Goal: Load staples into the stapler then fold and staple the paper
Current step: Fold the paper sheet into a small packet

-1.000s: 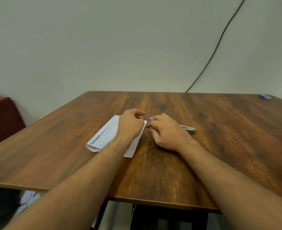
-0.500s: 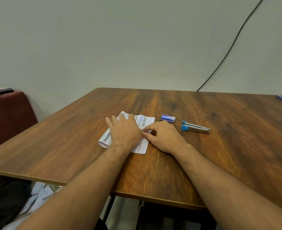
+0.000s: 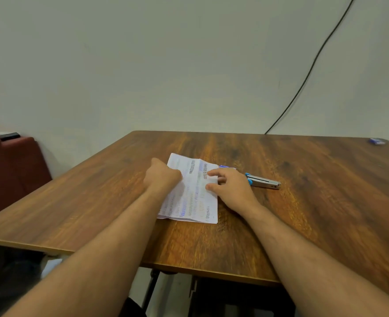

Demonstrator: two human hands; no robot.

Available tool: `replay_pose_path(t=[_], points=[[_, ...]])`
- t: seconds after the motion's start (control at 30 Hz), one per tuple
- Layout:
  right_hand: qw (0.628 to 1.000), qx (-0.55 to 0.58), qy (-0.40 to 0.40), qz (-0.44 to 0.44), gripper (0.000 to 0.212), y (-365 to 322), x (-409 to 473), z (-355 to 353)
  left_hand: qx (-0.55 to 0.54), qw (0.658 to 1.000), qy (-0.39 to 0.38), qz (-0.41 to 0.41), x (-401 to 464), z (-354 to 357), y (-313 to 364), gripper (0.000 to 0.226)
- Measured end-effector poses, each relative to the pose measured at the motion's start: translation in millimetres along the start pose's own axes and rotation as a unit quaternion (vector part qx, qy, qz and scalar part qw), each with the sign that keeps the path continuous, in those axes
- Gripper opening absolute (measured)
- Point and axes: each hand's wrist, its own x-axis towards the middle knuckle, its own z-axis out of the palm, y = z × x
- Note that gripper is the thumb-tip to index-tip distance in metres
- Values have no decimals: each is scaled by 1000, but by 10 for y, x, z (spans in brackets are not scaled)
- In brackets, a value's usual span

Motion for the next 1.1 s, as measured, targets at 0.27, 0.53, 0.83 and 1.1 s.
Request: replay_pose_path(t=[0.27, 0.53, 0.83, 1.1], points=[[956, 263, 25, 130, 53, 42, -232, -522, -392, 880, -269, -14, -142, -20, 157, 26], [919, 358, -14, 165, 19, 389, -302, -876, -368, 881, -292, 59, -363, 529, 172, 27], [903, 388, -86, 166, 28, 438, -261, -871, -354, 876, -309, 113, -337, 590, 96, 35], [893, 417, -23, 171, 26, 476, -276, -858, -333, 889, -310, 63, -352, 614, 276, 27]])
